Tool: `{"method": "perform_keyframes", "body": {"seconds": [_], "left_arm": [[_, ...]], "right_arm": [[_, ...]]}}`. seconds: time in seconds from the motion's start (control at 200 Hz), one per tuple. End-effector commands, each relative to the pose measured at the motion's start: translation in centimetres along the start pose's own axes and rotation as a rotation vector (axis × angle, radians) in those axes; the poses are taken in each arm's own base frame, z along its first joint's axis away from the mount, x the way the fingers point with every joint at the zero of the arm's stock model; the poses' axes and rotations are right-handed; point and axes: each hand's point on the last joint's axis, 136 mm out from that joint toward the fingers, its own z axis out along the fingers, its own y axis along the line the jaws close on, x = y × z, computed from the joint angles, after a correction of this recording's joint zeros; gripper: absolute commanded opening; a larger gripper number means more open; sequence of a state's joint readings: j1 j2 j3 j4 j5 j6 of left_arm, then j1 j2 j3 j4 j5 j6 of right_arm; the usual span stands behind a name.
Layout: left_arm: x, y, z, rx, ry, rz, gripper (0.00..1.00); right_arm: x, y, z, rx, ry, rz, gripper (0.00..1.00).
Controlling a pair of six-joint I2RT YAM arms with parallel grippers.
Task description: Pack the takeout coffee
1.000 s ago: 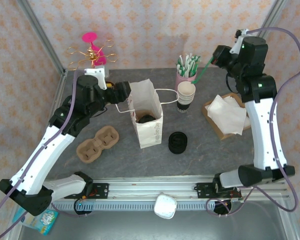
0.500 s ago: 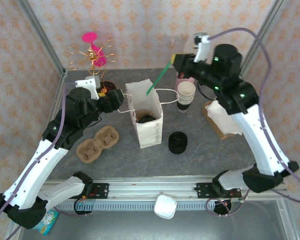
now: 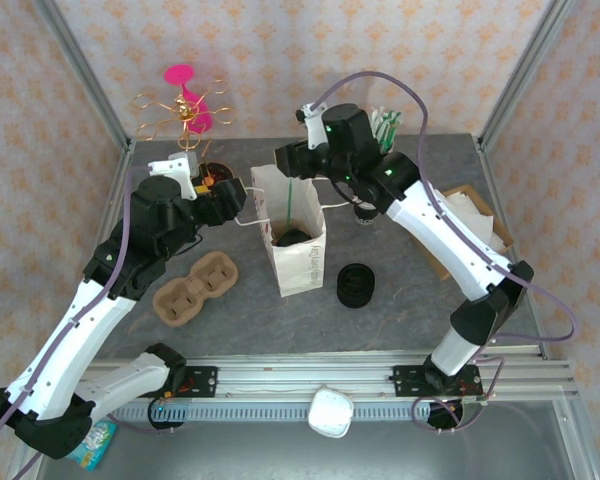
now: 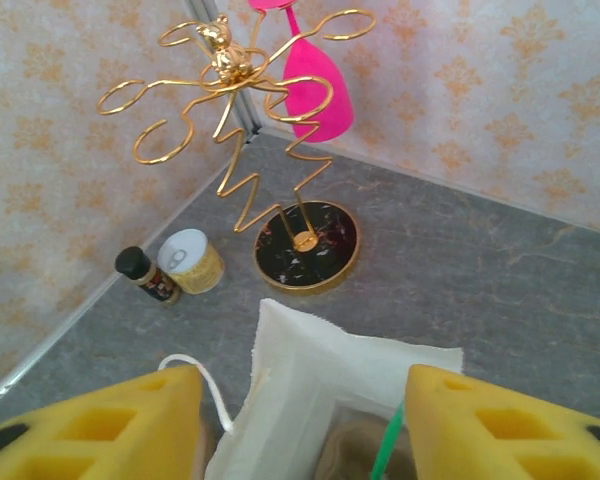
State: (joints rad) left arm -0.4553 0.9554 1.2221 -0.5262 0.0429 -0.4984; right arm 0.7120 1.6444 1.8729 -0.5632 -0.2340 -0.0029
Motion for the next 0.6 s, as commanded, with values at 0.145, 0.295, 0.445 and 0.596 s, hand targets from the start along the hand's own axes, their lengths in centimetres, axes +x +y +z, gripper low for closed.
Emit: {"method": "perform_keyframes", "body": {"seconds": [0.145, 0.295, 0.445, 0.596], "left_arm": [[-0.4, -1.0, -0.5, 0.053, -0.01, -0.018, 0.85], [0.7, -2.4, -0.4, 0.105, 0.017, 0.0, 0.85], [1.7, -2.3, 0.2, 0.1, 0.048, 0.033, 0.85], [2.7, -2.1, 0.8, 0.1, 0.071, 0.07, 0.86]], "right_arm": [[-1.4, -10.7, -8.6, 0.385, -0.089, 0.274, 0.75], [8.5, -20.5, -13.2, 0.679, 0.046, 0.483, 0.79], [17.0, -24.2, -15.1, 0.812, 0.172, 0.532, 0.81], [23.6, -25.7, -12.8, 0.846, 0.359, 0.503, 0.89]]}}
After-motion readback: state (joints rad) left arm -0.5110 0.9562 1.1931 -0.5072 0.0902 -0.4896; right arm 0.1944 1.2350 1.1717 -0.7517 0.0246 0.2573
